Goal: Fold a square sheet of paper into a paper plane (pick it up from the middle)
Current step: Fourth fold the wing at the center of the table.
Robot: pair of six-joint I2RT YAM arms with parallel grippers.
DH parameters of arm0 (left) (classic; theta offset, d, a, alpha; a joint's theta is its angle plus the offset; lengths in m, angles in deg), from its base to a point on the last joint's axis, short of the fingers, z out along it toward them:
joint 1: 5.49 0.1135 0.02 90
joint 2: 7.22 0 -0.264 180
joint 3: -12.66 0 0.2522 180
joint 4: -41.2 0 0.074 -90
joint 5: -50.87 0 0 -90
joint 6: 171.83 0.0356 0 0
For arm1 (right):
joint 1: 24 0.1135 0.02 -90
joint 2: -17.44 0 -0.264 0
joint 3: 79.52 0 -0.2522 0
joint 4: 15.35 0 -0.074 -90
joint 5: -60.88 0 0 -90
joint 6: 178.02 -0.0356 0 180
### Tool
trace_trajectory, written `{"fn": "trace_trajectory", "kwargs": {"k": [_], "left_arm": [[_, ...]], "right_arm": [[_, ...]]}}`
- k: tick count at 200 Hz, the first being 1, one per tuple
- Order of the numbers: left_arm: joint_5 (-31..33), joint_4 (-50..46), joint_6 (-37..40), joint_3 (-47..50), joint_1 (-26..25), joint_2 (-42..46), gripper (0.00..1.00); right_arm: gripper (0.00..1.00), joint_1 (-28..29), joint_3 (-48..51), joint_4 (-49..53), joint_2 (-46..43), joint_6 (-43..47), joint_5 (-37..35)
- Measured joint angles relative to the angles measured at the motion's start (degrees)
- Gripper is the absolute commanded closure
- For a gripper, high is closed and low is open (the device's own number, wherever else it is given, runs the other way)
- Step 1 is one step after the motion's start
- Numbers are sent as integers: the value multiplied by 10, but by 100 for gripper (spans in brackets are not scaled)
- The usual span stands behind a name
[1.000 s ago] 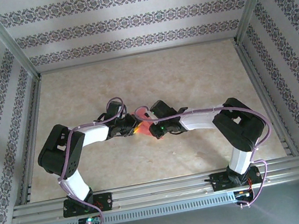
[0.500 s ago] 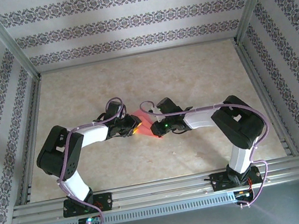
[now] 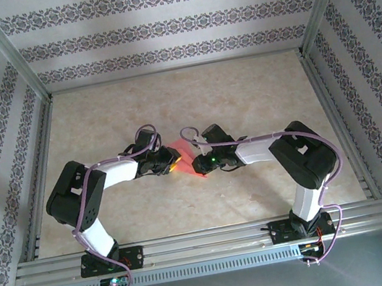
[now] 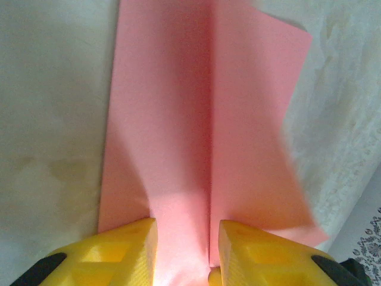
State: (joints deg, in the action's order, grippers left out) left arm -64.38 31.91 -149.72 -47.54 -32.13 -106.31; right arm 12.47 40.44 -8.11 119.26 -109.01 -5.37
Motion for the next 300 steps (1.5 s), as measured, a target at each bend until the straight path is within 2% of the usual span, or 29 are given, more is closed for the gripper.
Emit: {"fn": "trace_trajectory", "kwargs": {"k": [102, 167, 201, 245, 300], "left_arm": [[0, 2, 5, 0, 0, 3, 69], [-34, 55, 8, -2, 0, 3, 78], [-53, 83, 8, -25, 0, -17, 79], [-66, 97, 8, -43, 0, -48, 85], [-76, 101, 8, -48, 0, -64, 86]], "right_arm": [[90, -39, -1, -25, 26, -32, 99], [90, -71, 3, -57, 48, -72, 175], [89, -75, 3, -66, 52, -76, 189], [85, -79, 3, -69, 55, -77, 201], [81, -79, 3, -71, 56, -78, 209]]}}
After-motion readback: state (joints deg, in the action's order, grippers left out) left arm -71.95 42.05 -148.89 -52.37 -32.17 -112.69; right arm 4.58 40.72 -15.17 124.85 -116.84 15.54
